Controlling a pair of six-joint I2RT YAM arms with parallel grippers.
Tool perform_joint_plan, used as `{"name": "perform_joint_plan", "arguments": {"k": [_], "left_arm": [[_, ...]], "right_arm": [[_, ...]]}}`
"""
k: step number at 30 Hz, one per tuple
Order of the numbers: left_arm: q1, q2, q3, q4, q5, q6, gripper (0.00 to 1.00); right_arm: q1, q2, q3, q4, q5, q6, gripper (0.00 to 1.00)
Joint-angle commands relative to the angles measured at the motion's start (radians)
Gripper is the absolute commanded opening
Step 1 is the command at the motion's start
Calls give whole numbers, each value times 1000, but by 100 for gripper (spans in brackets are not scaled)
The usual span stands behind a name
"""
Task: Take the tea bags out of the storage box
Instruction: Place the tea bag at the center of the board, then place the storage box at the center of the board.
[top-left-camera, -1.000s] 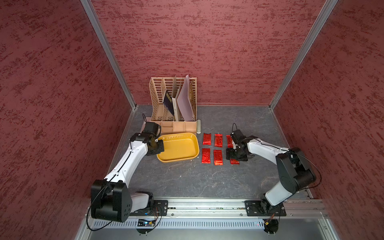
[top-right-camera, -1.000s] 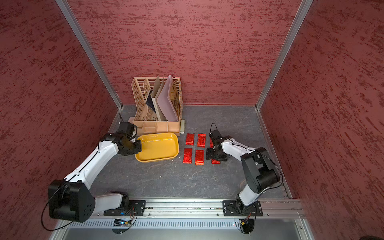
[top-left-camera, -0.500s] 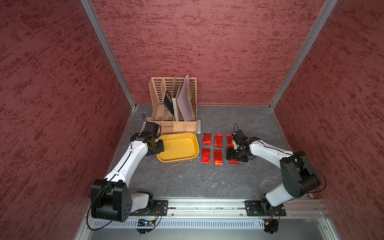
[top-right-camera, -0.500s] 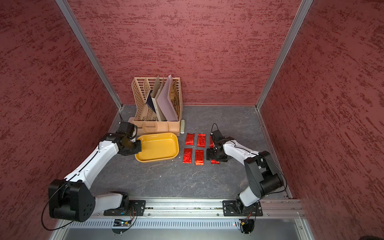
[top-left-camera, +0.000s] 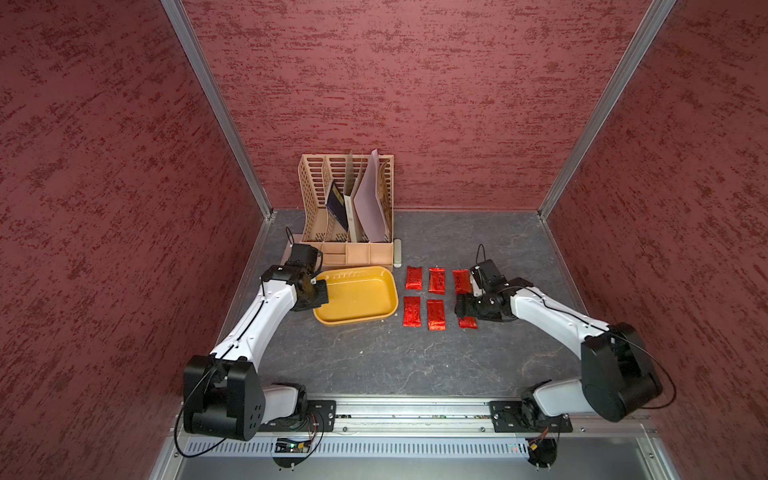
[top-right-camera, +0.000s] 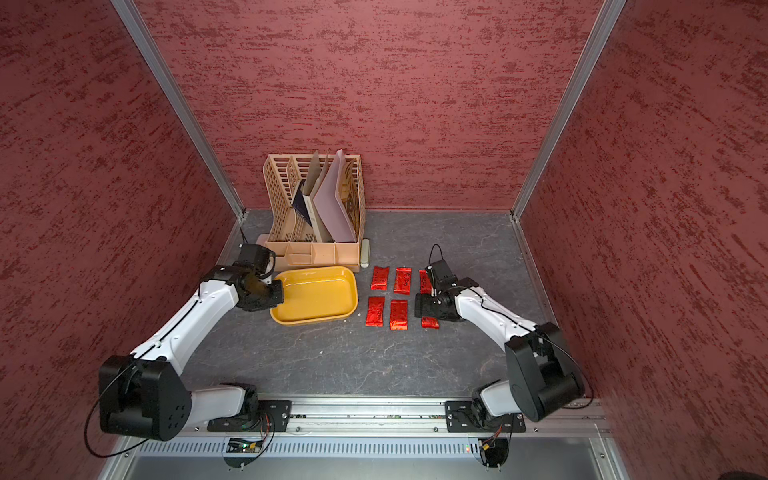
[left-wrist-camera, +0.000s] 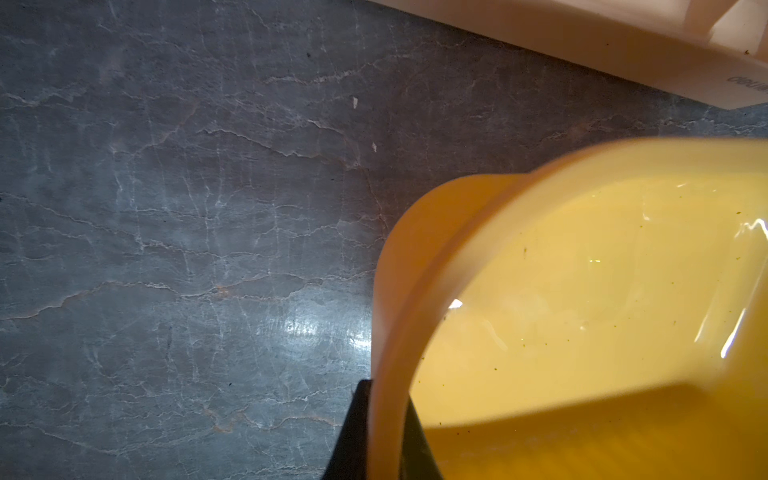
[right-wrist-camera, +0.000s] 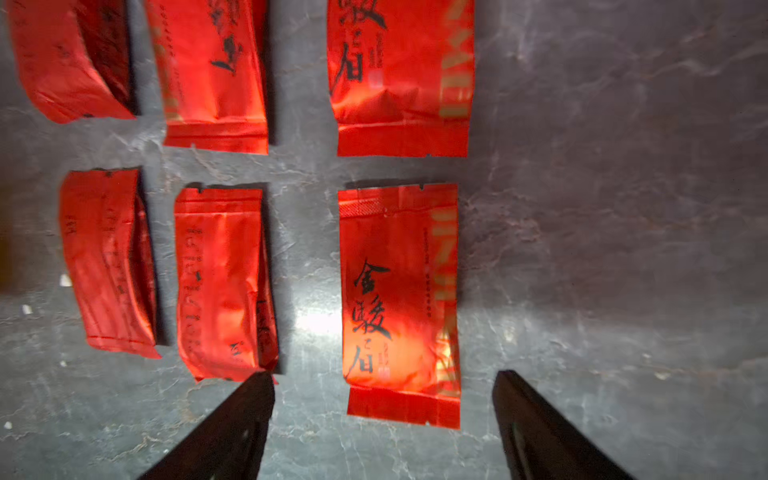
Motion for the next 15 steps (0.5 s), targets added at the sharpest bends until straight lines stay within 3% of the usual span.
{"name": "perform_joint_plan", "arguments": {"k": [1, 15], "left_arm": [[-2, 25, -1, 8, -4, -14, 0], [33, 202, 32, -22, -2, -29, 0]], "right_arm": [[-6, -53, -23, 54, 68, 16, 89], [-11, -124, -31, 59, 56, 46, 89]]}}
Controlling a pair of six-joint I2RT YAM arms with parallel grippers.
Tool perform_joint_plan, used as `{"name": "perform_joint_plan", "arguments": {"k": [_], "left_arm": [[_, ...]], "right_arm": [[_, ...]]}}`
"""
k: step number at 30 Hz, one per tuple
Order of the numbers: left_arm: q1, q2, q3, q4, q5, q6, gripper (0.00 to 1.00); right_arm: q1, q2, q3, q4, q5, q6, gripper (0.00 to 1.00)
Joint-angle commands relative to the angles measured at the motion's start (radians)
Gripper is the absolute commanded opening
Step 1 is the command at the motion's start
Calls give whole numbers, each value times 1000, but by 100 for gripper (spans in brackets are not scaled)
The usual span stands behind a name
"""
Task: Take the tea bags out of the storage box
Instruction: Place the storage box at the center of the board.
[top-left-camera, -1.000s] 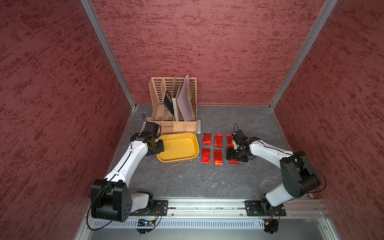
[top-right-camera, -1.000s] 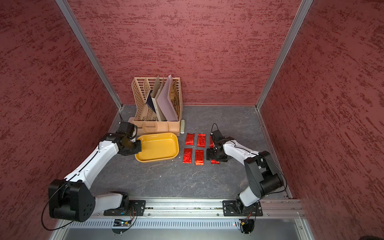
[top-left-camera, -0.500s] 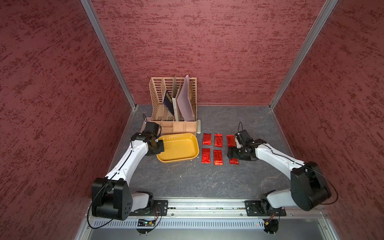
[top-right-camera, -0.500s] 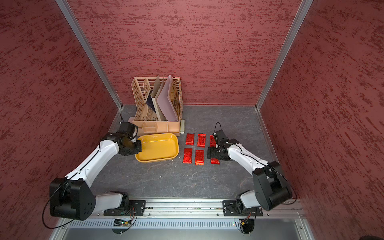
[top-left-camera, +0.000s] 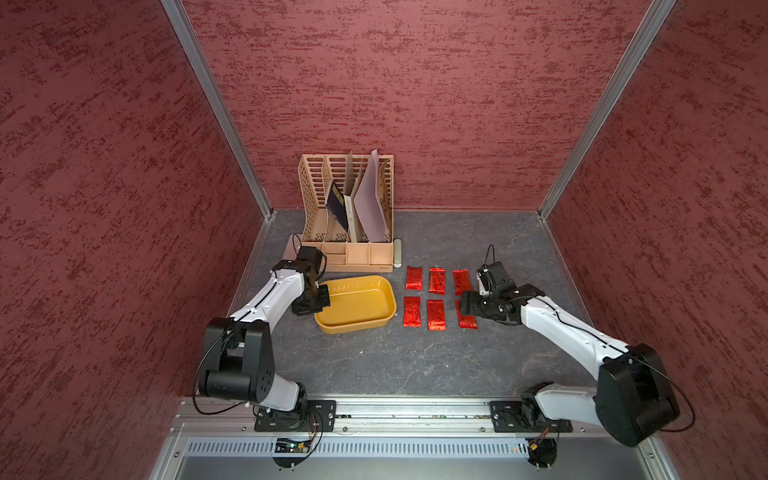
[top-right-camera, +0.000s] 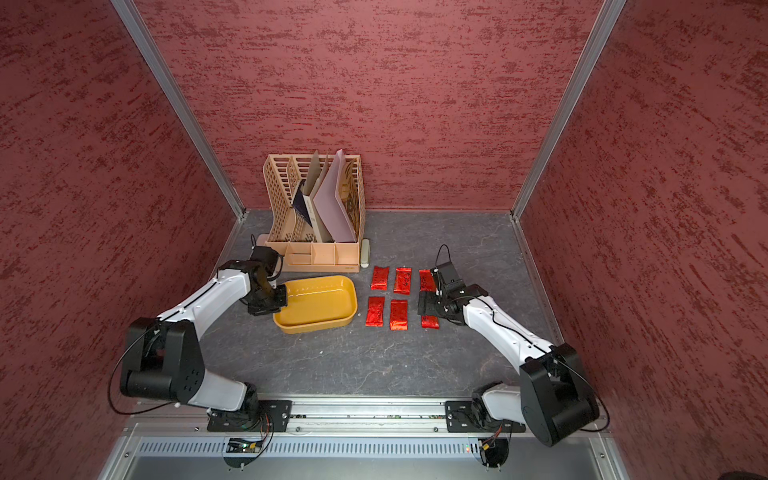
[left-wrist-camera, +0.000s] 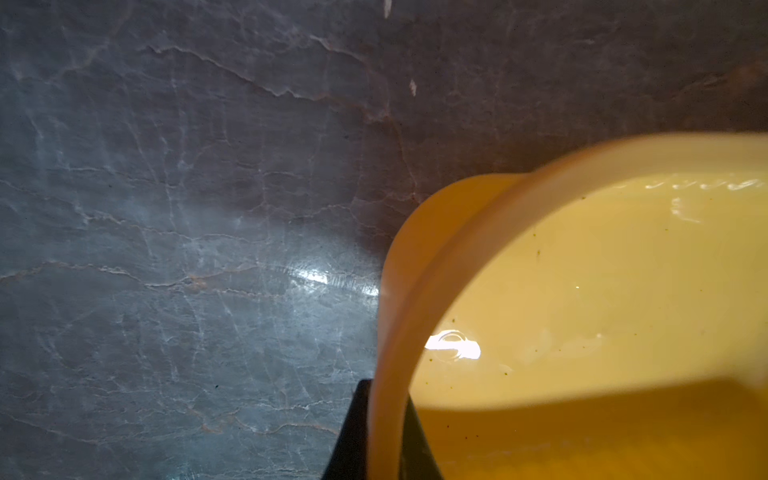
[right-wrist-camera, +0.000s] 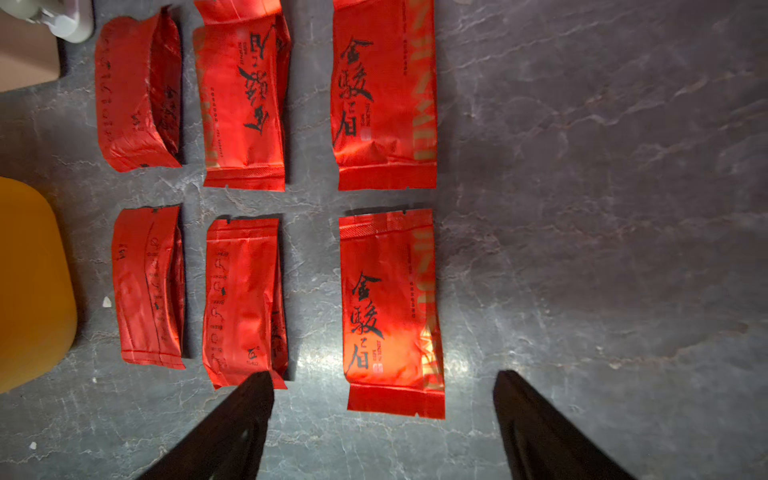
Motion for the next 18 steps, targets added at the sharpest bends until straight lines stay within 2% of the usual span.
{"name": "perform_joint_plan", "arguments": {"k": [1, 2, 6, 8, 10, 11, 13, 14, 16, 18], "left_arm": [[12, 18, 27, -10, 2, -10, 1], [14, 27, 26, -11, 5, -13, 6], [14, 45, 28, -16, 6, -19, 11], [13, 24, 24, -18, -7, -26, 22], [13, -19, 17, -16, -22, -31, 28], [13, -41, 19, -18, -34, -34, 33], [10, -98, 28, -30, -68, -36, 55], [6, -128, 36, -37, -89, -40, 62], [-6, -213, 66, -55, -156, -63, 75], [-9, -318, 87, -35, -219, -118, 83]], "right_arm": [[-9, -34, 13, 15, 5, 17, 89], [-10, -43, 16, 10, 3, 19, 90], [-14, -74, 51, -26, 38, 38, 95], [-15, -93, 70, -32, 44, 39, 95], [-15, -117, 92, -42, 68, 48, 96], [-16, -129, 100, -43, 84, 51, 96], [-16, -160, 117, -42, 132, 62, 95], [-16, -174, 120, -38, 151, 72, 95], [-15, -209, 115, -5, 201, 79, 95], [-15, -240, 86, 49, 272, 72, 95]]}}
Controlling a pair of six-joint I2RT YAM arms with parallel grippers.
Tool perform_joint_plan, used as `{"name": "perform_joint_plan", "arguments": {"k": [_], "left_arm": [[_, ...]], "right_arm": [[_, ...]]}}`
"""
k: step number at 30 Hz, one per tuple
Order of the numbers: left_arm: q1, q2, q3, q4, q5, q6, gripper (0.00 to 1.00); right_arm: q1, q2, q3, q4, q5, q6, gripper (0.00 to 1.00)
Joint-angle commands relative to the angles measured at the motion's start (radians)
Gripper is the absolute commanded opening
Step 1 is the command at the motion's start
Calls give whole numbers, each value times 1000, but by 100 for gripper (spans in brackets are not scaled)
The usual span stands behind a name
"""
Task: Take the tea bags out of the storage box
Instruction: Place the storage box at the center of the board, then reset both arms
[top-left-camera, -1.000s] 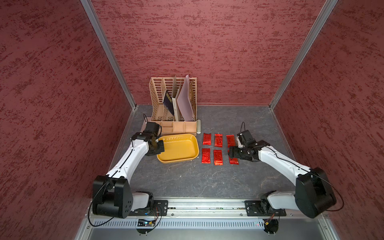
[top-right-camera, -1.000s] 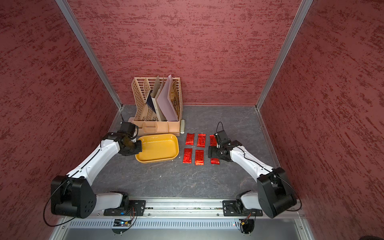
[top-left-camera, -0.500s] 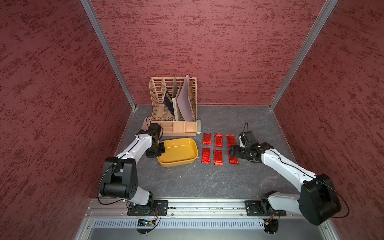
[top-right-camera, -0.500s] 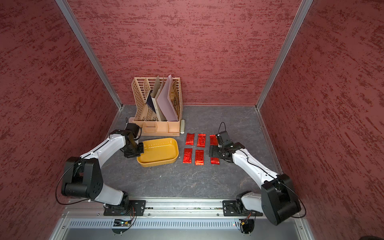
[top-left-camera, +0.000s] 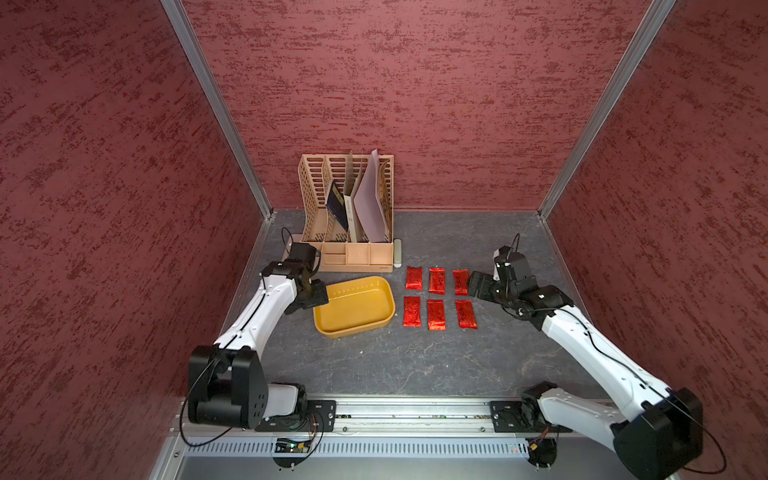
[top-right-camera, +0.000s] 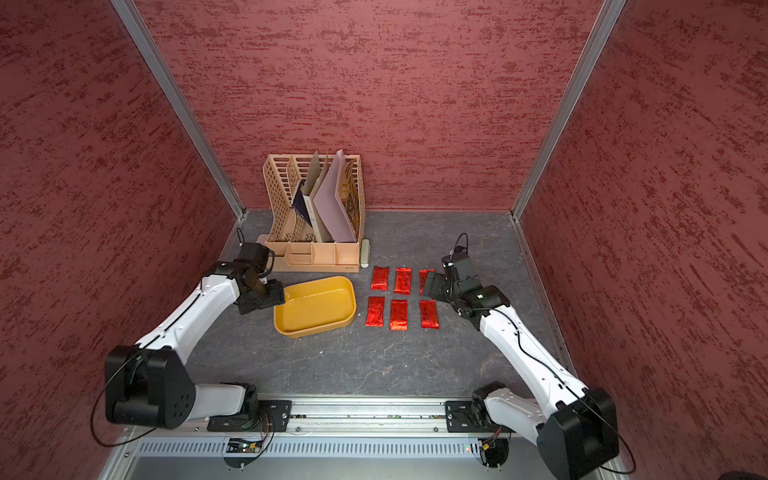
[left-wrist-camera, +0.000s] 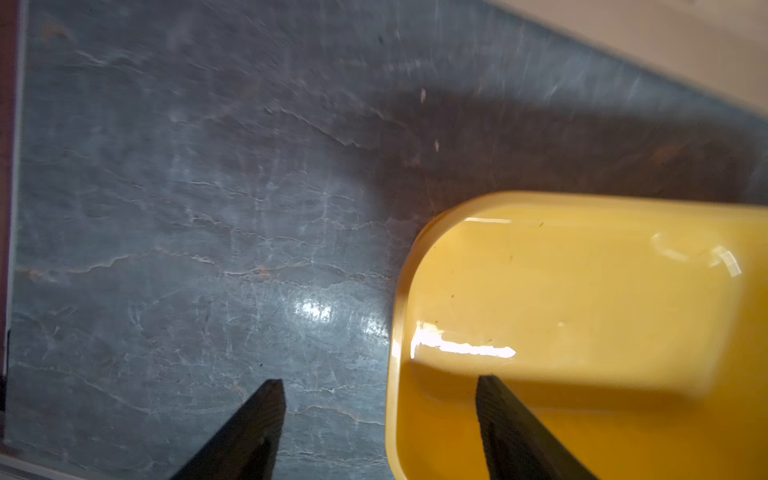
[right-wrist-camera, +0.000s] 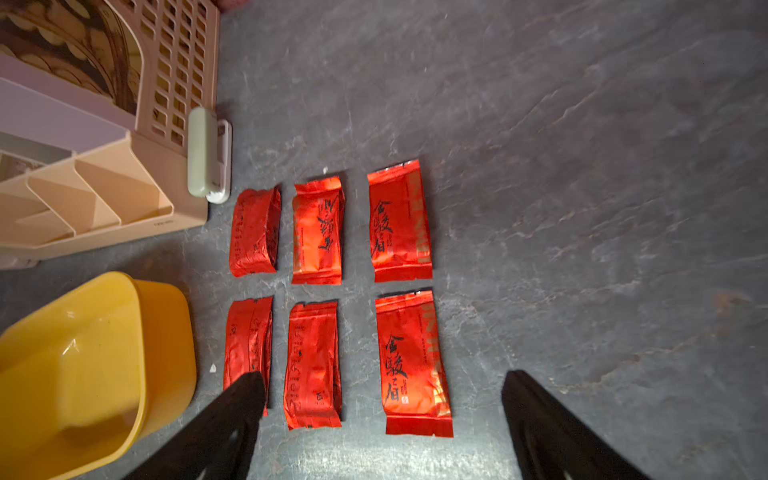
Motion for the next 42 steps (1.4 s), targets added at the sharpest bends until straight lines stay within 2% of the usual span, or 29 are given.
{"name": "perform_joint_plan", "arguments": {"k": [1, 3, 4, 5, 7, 10, 13, 15, 17, 19, 22, 23, 24, 25, 26, 27, 28, 30, 32, 33, 34, 36, 37, 38, 39, 41, 42], "left_arm": [[-11, -173, 48, 30, -139, -108, 87], [-37, -292, -15, 147, -160, -168, 94], [-69, -364, -88, 279, -184, -161, 100], [-108, -412, -172, 385, -228, -143, 100], [-183, -516, -356, 660, -353, -36, 100], [-221, -555, -586, 1012, -488, 133, 100], [-228, -486, -712, 1276, -522, 290, 100], [-214, -379, -763, 1434, -515, 371, 100], [-173, -255, -804, 1599, -451, 406, 100], [-125, -135, -808, 1734, -375, 413, 100], [-74, 8, -787, 1903, -253, 450, 100], [-58, 62, -775, 1975, -237, 462, 100], [-50, 71, -716, 1873, -256, 429, 100], [-30, 81, -667, 1771, -192, 418, 100], [-25, 113, -656, 1789, -140, 415, 100], [-12, 165, -690, 1889, -77, 407, 100], [-3, 214, -723, 2017, -70, 411, 100], [60, 221, -798, 2130, -7, 332, 100], [52, 279, -796, 2223, -33, 348, 100], [45, 237, -753, 2079, -18, 346, 100], [48, 248, -710, 2006, 18, 359, 100], [73, 237, -685, 1945, 59, 342, 100], [78, 257, -674, 1946, 45, 336, 100], [78, 248, -678, 1952, 45, 336, 100], [77, 243, -673, 1928, 42, 329, 100], [74, 246, -679, 1947, 33, 335, 100], [74, 246, -681, 1945, 34, 334, 100]], "right_arm": [[-8, -62, -39, 112, 189, -1, 95], [-7, -112, -135, 257, 296, -55, 95], [-6, -140, -200, 356, 352, -98, 95], [-6, -161, -257, 465, 392, -155, 95], [-6, -186, -411, 743, 495, -300, 95], [-6, -130, -524, 1023, 616, -471, 96], [-15, -10, -538, 1115, 666, -503, 98], [-35, 110, -567, 1265, 671, -507, 98], [-58, 234, -586, 1466, 699, -517, 98], [-72, 320, -585, 1626, 653, -598, 98], [-118, 475, -571, 1802, 613, -650, 98], [-118, 472, -557, 1801, 612, -654, 98], [-123, 427, -527, 1645, 571, -605, 98], [-148, 426, -514, 1590, 528, -589, 98], [-167, 430, -504, 1589, 503, -581, 98], [-176, 417, -496, 1537, 483, -561, 98], [-184, 416, -501, 1542, 466, -558, 97], [-197, 406, -523, 1559, 412, -557, 97], [-220, 403, -543, 1584, 305, -561, 98], [-242, 405, -543, 1582, 247, -555, 98], [-263, 400, -540, 1564, 200, -538, 99], [-301, 407, -530, 1537, 111, -521, 99], [-320, 453, -537, 1556, 70, -508, 98], [-330, 482, -540, 1654, 75, -505, 98], [-340, 435, -520, 1514, 58, -479, 98], [-346, 466, -535, 1606, 48, -490, 98], [-345, 446, -524, 1539, 51, -480, 98]]}}
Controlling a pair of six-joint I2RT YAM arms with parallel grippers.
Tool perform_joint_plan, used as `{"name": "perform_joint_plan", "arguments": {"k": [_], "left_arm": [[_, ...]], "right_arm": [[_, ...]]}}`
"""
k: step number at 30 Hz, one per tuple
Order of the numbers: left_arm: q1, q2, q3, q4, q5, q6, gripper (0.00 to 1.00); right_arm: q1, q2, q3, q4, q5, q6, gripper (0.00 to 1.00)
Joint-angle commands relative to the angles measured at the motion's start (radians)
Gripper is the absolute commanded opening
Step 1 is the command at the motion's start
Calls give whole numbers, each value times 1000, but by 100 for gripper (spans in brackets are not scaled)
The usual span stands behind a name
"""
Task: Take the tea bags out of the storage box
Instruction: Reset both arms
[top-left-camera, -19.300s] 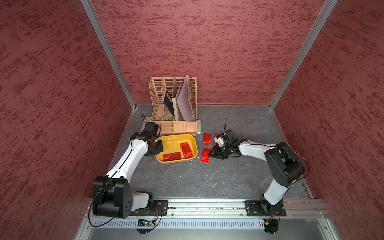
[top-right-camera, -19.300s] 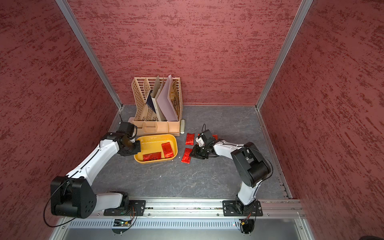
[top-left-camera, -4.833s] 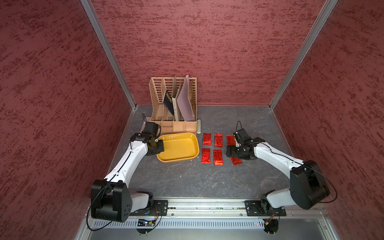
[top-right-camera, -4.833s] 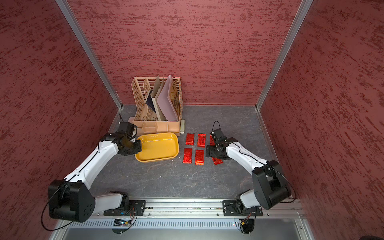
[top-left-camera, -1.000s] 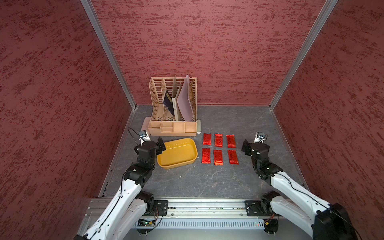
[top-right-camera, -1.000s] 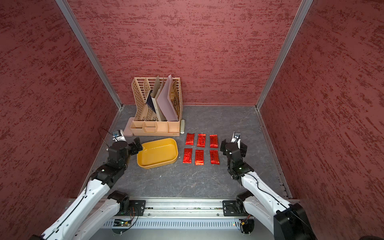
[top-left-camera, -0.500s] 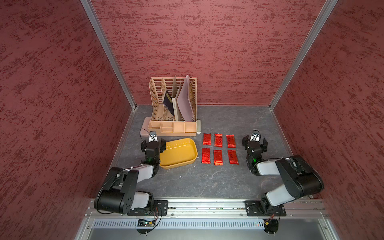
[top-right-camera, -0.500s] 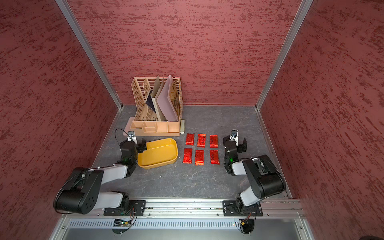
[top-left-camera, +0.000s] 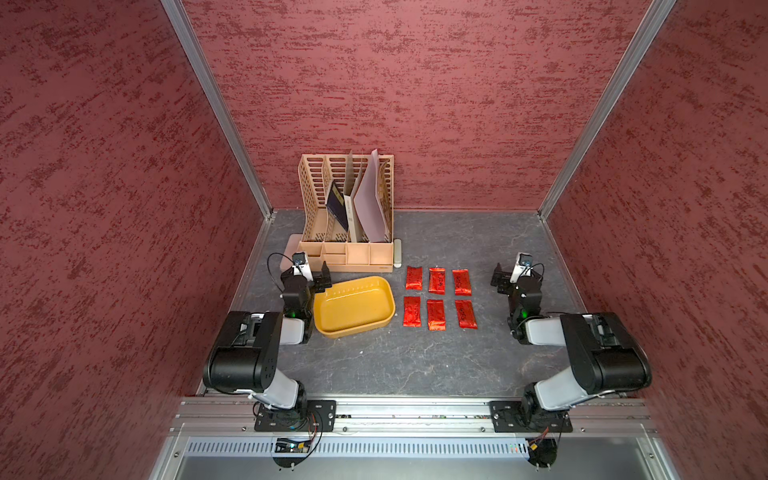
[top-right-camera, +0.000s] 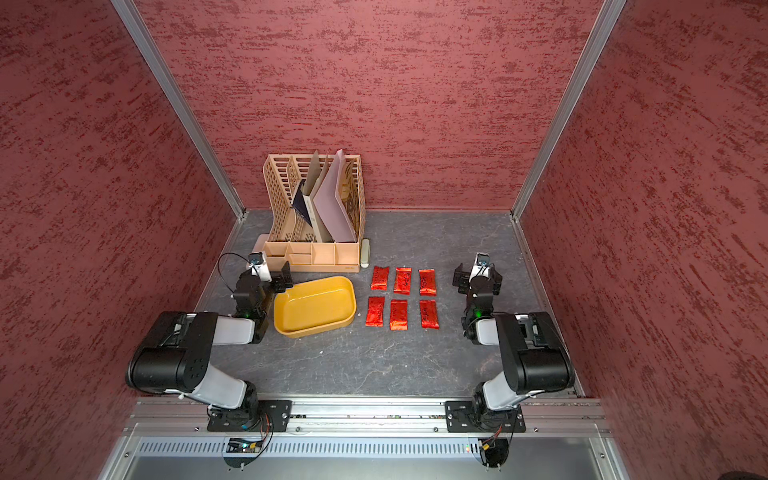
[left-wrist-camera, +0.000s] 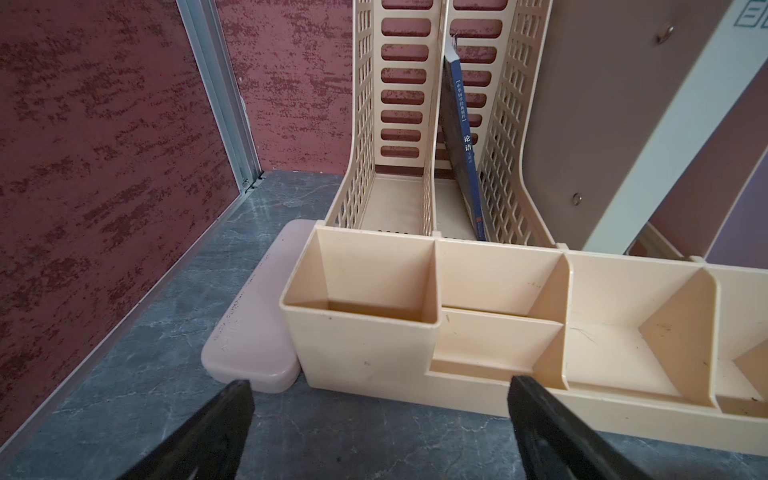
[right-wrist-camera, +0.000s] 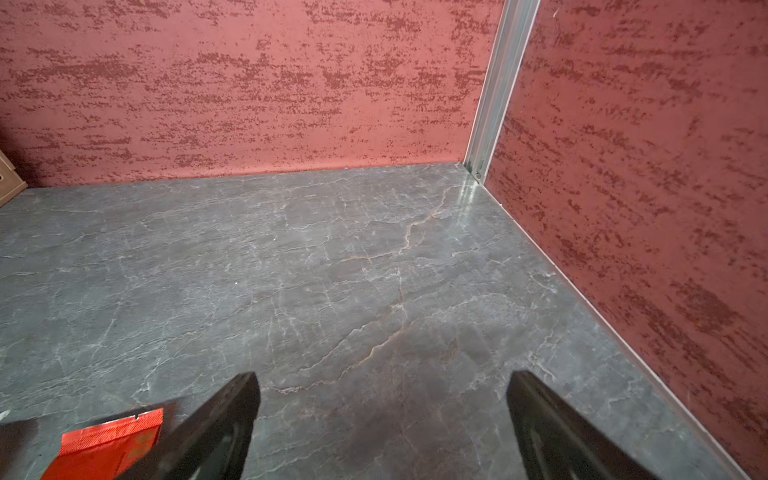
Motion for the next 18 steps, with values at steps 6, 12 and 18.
{"name": "perform_joint_plan", "arguments": {"k": [6, 12, 18], "left_arm": [[4, -1, -1, -5, 22, -12, 100], [4, 1, 0, -4, 23, -11, 100], [4, 0, 0, -5, 23, -13, 100]], "right_arm": [[-8, 1, -6, 23, -84, 25, 99], [-8, 3, -4, 28, -82, 23, 98], [-7, 3, -5, 25, -82, 22, 99]]}}
